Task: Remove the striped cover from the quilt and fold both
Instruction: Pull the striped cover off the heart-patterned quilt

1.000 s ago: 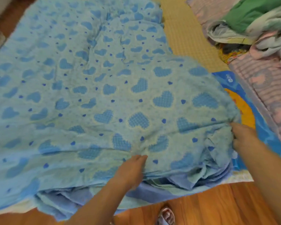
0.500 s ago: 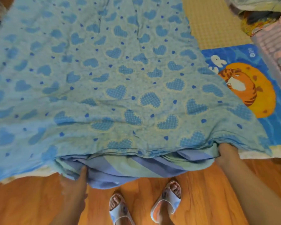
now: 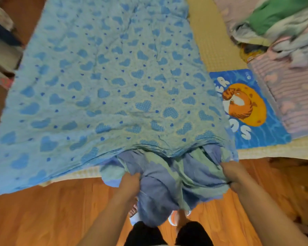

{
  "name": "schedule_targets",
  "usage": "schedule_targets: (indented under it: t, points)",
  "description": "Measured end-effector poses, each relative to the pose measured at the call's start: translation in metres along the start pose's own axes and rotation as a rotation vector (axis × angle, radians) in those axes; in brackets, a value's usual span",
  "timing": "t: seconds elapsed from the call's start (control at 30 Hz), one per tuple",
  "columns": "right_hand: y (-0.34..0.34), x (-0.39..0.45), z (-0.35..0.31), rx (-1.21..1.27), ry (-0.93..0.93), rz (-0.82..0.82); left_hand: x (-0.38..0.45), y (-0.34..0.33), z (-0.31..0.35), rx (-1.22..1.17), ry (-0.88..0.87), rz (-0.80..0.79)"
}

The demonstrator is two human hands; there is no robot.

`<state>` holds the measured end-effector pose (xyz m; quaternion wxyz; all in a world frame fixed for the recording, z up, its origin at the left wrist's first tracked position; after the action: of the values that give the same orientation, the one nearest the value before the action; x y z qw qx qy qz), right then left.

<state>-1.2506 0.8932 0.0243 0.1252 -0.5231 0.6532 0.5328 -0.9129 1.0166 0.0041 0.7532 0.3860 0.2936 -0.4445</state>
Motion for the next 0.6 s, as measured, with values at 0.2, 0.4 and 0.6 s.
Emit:
schedule_targets:
  t: [0.2,0.4,0.6]
  points:
    - [-0.063,-0.125,-0.002,0.074,0.164,-0.205,-0.095,-0.028,0.026,0.05,-0.324,-0.298]
    - [-0.092,-0.186,-0.004,0.491,-0.03,-0.795,-0.153,-0.017,0.021,0.456,-0.602,-0.432]
    - [-0.065,-0.193,0.019,0.121,0.289,-0.432,-0.185,0.016,0.011,0.529,-0.699,-0.749]
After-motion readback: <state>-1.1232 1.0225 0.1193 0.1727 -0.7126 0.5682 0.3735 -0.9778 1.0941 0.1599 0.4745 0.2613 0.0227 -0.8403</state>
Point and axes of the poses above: each hand's wrist, its own x-axis towards the middle knuckle, its own y-axis out of the back of the hand, z = x × y, the point moved 4 cm from there along x, towards the middle knuckle, and after that the axes turned 1 degree about x, right-handed, at the moved point
